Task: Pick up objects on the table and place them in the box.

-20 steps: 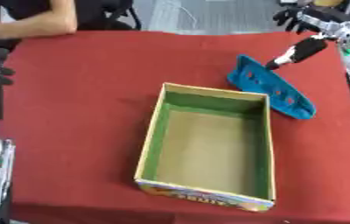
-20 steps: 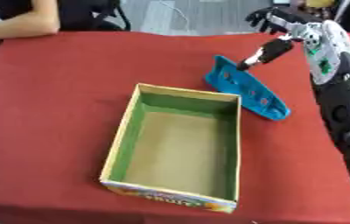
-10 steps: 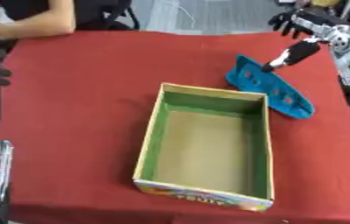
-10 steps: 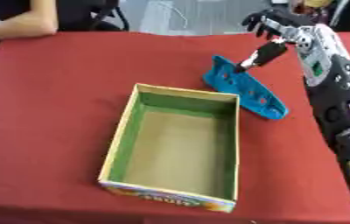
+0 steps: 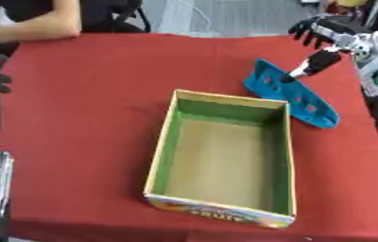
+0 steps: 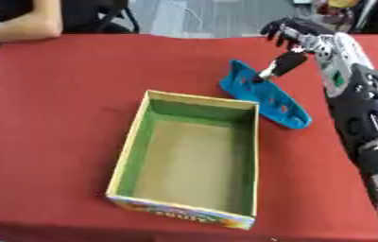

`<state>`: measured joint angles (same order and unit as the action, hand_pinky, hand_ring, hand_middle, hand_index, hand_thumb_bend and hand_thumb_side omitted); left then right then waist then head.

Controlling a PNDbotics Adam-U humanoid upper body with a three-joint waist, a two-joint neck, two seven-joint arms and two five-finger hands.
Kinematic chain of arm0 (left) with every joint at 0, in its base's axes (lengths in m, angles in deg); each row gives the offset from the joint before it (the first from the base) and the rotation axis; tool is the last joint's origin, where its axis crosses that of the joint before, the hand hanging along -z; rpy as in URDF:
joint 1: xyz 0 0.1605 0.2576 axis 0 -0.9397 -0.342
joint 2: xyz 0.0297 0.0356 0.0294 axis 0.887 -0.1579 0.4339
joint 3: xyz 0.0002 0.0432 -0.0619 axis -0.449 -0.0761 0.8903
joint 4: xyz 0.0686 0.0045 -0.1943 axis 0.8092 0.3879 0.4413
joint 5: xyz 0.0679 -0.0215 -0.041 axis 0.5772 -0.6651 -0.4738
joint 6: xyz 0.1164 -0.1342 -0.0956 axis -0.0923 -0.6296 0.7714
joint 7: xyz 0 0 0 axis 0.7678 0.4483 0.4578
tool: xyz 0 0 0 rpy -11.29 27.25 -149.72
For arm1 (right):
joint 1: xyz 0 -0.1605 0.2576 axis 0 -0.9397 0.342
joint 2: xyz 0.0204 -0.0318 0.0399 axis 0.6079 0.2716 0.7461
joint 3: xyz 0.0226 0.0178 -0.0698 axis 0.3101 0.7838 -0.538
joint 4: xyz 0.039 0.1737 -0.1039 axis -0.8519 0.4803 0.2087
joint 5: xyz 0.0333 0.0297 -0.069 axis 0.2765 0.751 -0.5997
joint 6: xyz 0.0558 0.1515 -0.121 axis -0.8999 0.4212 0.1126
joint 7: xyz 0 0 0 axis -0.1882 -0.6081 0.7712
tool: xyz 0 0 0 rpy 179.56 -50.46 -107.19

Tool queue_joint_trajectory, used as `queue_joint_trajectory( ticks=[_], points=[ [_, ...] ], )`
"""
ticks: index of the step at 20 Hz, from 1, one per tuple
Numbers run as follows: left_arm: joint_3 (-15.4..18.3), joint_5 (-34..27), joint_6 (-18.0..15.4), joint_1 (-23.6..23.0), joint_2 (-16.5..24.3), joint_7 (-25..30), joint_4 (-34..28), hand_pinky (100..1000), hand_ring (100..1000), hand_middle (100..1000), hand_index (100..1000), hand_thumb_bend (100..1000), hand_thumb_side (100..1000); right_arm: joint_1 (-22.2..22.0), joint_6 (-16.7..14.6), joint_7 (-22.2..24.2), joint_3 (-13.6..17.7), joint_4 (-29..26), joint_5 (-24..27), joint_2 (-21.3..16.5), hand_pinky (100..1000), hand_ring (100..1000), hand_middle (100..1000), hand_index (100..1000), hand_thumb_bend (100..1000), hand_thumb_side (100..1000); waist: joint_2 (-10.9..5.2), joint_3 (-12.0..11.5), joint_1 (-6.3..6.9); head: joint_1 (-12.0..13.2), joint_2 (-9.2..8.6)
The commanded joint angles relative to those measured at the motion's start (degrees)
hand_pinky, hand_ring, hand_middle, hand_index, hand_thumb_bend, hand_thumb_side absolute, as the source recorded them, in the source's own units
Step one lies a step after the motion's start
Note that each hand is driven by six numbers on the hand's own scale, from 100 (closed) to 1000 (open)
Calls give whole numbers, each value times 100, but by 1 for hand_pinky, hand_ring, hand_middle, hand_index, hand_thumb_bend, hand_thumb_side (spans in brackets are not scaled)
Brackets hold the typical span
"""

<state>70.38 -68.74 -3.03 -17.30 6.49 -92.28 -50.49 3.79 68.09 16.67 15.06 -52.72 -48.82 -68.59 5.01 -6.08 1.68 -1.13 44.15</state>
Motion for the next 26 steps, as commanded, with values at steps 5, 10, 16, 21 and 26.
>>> queue_joint_trajectory(
  ticks=[5,10,16,21,26],
  points=[
    [28,20,-1,83,145,10,-97,429,459,563,624,100,969,123,-39,-210,79,102,-88,5,598,684,732,880,943,325,-50,-28,0,-73,-4],
    [28,23,-3,90,141,11,-98,429,459,563,623,100,969,100,-72,-309,93,186,-143,38,584,670,715,871,924,309,-50,-36,-1,-84,-7],
    [24,23,-6,98,136,18,-102,429,459,563,623,100,969,79,-77,-385,111,304,-228,91,575,663,705,865,916,302,-48,-46,2,-105,-18],
    [25,23,-7,103,134,20,-104,430,459,563,623,100,969,22,-76,-419,128,424,-252,72,571,660,701,863,914,300,-43,-48,1,-103,-17],
    [27,27,-5,107,135,20,-106,430,459,564,623,100,969,-44,-32,-446,161,571,-291,58,569,658,697,861,910,297,-39,-47,1,-85,-19]
  ],
)
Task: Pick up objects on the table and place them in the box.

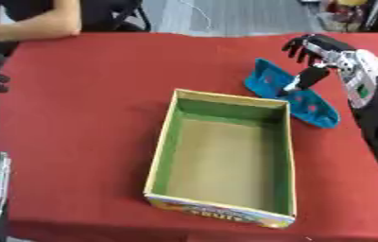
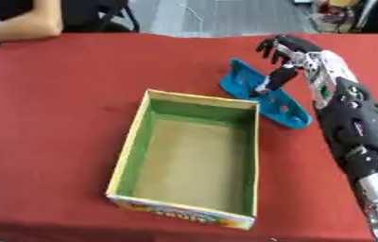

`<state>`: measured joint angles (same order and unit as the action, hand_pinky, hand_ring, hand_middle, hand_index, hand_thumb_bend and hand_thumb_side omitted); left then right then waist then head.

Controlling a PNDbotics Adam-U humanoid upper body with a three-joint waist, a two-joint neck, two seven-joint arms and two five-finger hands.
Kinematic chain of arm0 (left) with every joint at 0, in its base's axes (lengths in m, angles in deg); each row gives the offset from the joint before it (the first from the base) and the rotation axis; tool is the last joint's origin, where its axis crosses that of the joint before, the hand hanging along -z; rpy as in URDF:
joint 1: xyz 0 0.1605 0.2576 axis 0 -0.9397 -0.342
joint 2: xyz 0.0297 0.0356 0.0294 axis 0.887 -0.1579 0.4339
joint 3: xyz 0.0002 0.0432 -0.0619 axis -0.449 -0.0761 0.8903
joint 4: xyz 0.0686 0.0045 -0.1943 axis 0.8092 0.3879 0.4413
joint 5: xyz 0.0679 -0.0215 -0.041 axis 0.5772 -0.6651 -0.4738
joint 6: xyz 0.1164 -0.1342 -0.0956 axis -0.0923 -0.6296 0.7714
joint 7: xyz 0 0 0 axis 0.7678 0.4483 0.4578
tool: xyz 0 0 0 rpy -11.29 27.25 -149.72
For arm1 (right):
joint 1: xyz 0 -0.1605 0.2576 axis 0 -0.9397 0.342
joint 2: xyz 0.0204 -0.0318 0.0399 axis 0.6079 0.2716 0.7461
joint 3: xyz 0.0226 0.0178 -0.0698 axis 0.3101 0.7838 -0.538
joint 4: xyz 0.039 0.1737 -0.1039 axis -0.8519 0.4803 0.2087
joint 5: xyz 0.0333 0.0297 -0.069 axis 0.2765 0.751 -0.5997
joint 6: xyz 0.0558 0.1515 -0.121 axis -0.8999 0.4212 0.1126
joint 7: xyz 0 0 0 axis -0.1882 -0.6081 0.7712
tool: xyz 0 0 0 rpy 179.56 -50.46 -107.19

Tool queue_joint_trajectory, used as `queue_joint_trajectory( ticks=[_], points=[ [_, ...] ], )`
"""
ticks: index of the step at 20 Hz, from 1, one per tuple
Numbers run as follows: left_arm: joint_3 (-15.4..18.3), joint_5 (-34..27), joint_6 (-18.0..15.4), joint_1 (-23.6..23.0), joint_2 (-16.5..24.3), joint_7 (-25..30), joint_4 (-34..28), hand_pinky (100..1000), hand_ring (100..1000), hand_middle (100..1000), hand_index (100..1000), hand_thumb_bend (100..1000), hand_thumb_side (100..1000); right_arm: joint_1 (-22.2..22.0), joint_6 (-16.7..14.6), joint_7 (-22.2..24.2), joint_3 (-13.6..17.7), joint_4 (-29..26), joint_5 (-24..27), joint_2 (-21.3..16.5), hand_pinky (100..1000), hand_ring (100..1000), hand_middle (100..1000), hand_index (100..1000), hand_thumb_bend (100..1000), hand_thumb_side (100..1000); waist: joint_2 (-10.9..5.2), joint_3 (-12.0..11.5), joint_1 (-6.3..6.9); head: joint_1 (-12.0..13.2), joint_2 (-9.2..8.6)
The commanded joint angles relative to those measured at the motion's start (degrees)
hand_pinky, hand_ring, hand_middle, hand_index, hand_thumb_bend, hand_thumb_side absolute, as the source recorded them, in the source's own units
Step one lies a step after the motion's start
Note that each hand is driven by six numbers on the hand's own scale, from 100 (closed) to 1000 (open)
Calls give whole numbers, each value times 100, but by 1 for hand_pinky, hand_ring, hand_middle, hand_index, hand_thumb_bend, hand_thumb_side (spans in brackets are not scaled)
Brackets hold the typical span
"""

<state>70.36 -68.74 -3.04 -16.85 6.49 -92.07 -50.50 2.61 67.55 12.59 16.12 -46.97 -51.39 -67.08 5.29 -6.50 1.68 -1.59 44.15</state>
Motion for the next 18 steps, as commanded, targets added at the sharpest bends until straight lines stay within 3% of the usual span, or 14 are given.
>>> queue_joint_trajectory(
  ticks=[1,2,18],
  points=[
    [29,28,-4,62,135,0,-105,430,459,564,623,100,969,58,37,-42,64,29,-45,-95,569,658,696,861,924,239,-66,-5,2,-36,-19],
    [31,28,-4,63,135,0,-106,430,459,564,623,100,969,44,50,-48,73,59,-51,-95,567,657,696,861,909,296,-65,-5,3,-32,-21],
    [32,27,3,66,140,5,-115,431,459,564,623,100,969,-114,65,-95,91,267,-58,-98,561,649,677,851,903,291,-51,9,9,15,-14]
  ],
)
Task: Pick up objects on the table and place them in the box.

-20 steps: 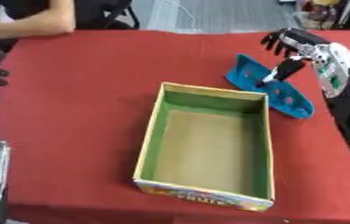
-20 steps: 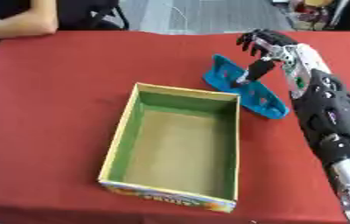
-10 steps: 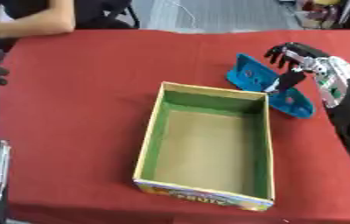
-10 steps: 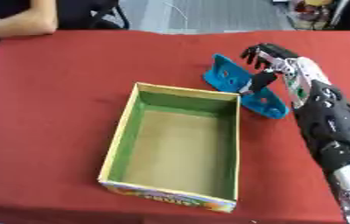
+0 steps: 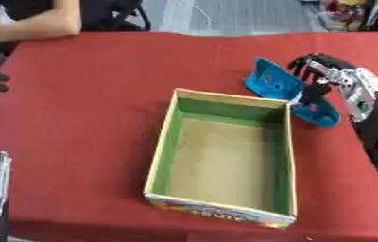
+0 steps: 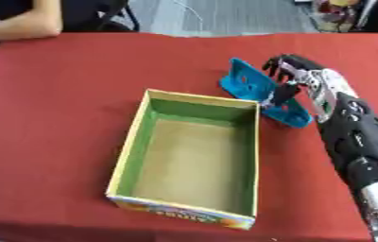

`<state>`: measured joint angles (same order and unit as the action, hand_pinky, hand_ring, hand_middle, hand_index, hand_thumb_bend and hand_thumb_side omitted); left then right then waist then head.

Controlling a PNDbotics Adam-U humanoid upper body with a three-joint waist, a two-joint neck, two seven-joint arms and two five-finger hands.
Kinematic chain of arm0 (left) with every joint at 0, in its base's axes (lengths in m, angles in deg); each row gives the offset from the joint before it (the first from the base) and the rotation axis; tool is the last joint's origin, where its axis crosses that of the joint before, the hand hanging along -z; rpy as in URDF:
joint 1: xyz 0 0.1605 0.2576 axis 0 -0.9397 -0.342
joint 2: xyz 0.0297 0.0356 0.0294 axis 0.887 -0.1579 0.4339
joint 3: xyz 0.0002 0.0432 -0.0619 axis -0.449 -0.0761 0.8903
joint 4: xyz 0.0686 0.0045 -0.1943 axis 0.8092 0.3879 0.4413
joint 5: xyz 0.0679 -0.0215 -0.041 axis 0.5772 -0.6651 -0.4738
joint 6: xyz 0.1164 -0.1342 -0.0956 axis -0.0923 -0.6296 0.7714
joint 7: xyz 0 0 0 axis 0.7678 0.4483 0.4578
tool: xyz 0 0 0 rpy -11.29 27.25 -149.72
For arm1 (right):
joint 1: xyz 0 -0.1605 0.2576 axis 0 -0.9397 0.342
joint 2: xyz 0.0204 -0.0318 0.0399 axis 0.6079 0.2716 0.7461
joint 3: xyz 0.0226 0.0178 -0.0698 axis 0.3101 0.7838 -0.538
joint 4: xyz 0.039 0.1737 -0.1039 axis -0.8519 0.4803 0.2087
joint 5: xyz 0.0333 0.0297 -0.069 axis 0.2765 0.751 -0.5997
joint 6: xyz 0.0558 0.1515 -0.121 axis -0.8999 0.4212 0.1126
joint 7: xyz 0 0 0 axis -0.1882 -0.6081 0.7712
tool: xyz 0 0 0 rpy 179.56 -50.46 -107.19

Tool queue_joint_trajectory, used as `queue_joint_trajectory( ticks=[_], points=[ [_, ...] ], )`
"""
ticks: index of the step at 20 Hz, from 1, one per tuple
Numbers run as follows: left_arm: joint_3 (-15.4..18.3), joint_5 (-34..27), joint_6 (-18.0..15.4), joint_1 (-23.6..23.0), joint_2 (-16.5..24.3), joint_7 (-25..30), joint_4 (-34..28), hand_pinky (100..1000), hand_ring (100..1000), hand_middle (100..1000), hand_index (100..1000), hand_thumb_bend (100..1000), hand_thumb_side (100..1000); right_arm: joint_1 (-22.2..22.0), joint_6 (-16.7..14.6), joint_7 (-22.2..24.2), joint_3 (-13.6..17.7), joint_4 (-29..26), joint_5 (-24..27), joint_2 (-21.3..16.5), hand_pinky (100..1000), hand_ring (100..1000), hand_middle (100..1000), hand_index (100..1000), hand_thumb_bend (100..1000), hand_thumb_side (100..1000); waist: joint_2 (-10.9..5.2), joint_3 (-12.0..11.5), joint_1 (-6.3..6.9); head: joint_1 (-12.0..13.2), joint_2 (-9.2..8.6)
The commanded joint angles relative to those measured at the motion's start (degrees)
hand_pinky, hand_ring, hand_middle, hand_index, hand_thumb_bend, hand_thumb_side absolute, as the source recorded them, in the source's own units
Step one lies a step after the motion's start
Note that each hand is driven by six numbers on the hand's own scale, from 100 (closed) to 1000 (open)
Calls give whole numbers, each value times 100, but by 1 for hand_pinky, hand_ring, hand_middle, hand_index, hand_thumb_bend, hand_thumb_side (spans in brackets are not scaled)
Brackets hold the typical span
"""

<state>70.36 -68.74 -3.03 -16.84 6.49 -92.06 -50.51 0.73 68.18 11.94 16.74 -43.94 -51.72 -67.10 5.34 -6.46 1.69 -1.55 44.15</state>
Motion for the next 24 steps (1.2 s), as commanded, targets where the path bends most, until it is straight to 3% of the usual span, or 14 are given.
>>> queue_joint_trajectory(
  ticks=[1,10,13,14,15,16,17,18,19,20,21,24],
  points=[
    [30,28,2,65,141,5,-114,431,459,564,623,100,969,67,3,-26,21,-18,-40,-93,564,650,675,848,911,280,-55,6,8,12,-12],
    [24,24,1,76,140,13,-118,431,460,565,623,100,969,-15,-9,11,-32,208,-333,-15,544,630,643,816,867,300,-42,4,12,1,-10],
    [21,21,0,76,139,17,-117,431,460,565,623,100,969,-40,-21,-8,-39,245,-390,5,411,549,579,764,828,314,-37,4,12,-1,-5],
    [20,20,0,77,139,18,-117,431,460,565,623,100,969,-47,-26,-15,-44,253,-407,9,411,549,579,764,828,314,-36,5,12,-1,-4],
    [20,20,0,77,139,19,-117,431,460,565,623,100,969,-54,-32,-24,-46,260,-423,11,298,479,534,728,808,322,-36,4,12,-1,-4],
    [21,21,0,78,139,19,-117,431,460,565,623,100,969,-62,-37,-36,-47,264,-436,13,274,462,522,720,805,323,-35,4,13,-2,-4],
    [22,21,0,78,139,18,-118,431,460,565,623,100,969,-69,-44,-51,-50,266,-448,12,153,370,469,678,778,334,-35,4,12,-1,-4],
    [23,22,0,79,140,17,-118,431,460,566,623,100,969,-78,-54,-76,-53,266,-461,10,100,323,436,654,766,338,-36,3,12,0,-4],
    [22,22,0,78,140,18,-119,431,460,566,623,100,969,-86,-66,-104,-56,266,-472,7,100,263,388,611,745,347,-36,3,12,1,-4],
    [21,21,0,78,140,19,-118,431,460,566,623,100,969,-93,-78,-135,-60,267,-485,4,100,272,396,619,749,345,-36,4,11,2,-4],
    [20,21,0,78,140,20,-118,431,460,566,623,100,969,-98,-89,-162,-66,271,-501,0,100,186,312,546,681,357,-36,4,11,2,-4],
    [22,22,-1,80,141,21,-119,431,461,566,623,100,969,-112,-117,-246,-86,278,-578,-11,100,100,220,470,590,366,-35,4,11,3,-4]
  ],
)
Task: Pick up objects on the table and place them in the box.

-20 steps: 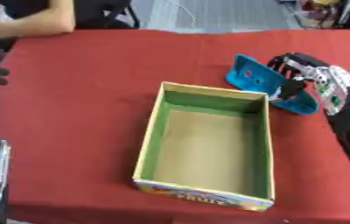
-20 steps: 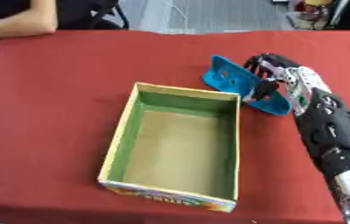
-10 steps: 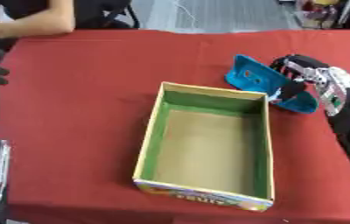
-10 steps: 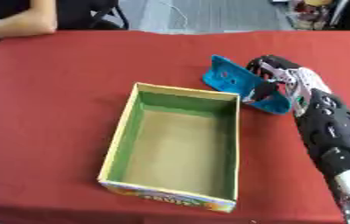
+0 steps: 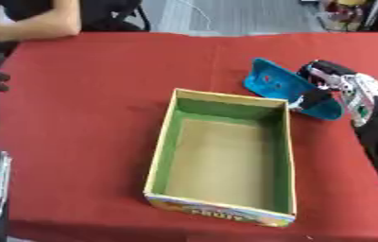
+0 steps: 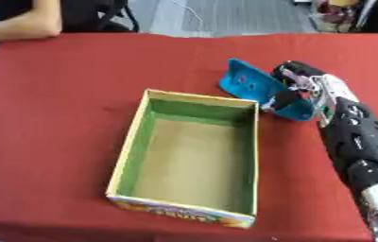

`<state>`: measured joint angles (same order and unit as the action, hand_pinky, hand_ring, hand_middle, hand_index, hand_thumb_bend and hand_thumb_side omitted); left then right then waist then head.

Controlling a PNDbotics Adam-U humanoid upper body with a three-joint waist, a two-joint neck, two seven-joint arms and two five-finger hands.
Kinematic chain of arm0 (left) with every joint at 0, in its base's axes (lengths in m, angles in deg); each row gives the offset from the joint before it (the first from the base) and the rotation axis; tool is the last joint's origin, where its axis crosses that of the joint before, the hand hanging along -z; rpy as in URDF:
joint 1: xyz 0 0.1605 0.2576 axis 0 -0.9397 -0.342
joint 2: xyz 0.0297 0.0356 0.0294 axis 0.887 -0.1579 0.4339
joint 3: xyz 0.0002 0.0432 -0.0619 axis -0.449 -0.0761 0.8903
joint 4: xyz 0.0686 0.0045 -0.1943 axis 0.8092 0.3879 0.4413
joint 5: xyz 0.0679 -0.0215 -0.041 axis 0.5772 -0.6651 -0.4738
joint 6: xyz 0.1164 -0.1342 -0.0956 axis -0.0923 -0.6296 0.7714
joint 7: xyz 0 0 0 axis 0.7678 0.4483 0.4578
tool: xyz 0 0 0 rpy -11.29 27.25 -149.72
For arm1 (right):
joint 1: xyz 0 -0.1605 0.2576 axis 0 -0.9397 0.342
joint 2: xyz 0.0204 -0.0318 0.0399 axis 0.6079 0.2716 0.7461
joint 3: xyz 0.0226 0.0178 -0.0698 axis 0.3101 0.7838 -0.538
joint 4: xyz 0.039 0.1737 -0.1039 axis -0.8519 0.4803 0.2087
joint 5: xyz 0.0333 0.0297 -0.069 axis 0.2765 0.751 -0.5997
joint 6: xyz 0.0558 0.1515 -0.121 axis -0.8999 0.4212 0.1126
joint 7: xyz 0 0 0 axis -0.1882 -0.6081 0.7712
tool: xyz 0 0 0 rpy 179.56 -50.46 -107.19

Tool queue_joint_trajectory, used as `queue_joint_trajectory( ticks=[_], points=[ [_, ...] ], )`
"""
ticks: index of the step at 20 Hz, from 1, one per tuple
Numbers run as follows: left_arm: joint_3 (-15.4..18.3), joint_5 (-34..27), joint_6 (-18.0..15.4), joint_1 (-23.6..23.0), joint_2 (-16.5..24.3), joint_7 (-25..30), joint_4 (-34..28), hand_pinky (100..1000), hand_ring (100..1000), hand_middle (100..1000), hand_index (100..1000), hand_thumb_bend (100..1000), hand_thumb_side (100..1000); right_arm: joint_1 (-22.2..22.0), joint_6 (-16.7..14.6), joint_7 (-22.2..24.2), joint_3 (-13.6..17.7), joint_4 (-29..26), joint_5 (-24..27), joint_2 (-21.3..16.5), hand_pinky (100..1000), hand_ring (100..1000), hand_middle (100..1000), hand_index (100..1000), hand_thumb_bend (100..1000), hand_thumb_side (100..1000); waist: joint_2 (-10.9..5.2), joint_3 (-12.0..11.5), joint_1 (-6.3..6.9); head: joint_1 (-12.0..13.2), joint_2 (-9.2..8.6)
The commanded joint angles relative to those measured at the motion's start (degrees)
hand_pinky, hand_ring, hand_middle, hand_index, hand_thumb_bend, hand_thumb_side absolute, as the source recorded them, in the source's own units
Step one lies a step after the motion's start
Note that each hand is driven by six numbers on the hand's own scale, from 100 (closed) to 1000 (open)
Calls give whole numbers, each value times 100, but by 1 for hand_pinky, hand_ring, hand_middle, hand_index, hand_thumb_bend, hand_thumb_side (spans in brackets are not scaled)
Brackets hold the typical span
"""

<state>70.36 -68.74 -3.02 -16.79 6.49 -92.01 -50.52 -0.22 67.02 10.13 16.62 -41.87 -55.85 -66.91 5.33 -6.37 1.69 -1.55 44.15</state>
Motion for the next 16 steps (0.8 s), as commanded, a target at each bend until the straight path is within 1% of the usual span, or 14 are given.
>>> queue_joint_trajectory(
  ticks=[1,2,3,4,6,7,11,12,13,14,16],
  points=[
    [23,21,-2,76,140,15,-118,431,461,566,623,100,969,-21,-9,-92,-76,74,-192,-31,100,100,176,436,561,368,-34,-6,11,3,-4],
    [23,22,-2,76,140,15,-117,431,461,566,623,100,969,-26,-18,-123,-77,75,-217,-34,100,100,176,436,561,368,-33,-7,11,4,-4],
    [24,22,-2,77,140,15,-117,432,461,566,623,100,969,-30,-29,-155,-79,77,-242,-35,100,100,127,401,561,368,-33,-7,11,4,-4],
    [24,22,-2,77,139,15,-116,432,461,566,623,100,969,-35,-44,-195,-79,75,-266,-38,100,100,106,387,564,365,-33,-8,11,3,-4],
    [24,23,-2,77,139,14,-115,432,461,566,623,100,969,-45,-76,-283,-76,77,-304,-42,100,100,100,367,583,357,-34,-11,10,3,-4],
    [25,23,-2,78,138,14,-114,432,461,566,623,100,969,-49,-93,-329,-74,80,-320,-44,100,100,100,358,611,342,-35,-12,9,3,-4],
    [26,24,-4,78,138,13,-113,432,461,567,623,100,969,-62,-159,-496,-66,105,-359,-55,100,100,100,339,647,309,-38,-17,7,6,-4],
    [25,25,-4,78,138,13,-112,432,461,567,623,100,969,-65,-174,-526,-64,112,-359,-57,100,100,100,337,626,297,-40,-18,7,6,-4],
    [26,25,-4,78,138,13,-112,432,461,567,623,100,969,-67,-190,-560,-60,117,-354,-59,100,100,100,338,605,307,-41,-18,7,6,-4],
    [26,25,-5,78,137,13,-111,432,461,567,623,100,970,-69,-212,-610,-54,112,-338,-61,100,100,100,342,553,333,-41,-19,7,6,-4],
    [26,25,-4,78,137,13,-109,432,461,567,623,100,970,-75,-242,-697,-50,120,-312,-69,100,100,100,350,449,321,-42,-20,6,5,-4]
  ],
)
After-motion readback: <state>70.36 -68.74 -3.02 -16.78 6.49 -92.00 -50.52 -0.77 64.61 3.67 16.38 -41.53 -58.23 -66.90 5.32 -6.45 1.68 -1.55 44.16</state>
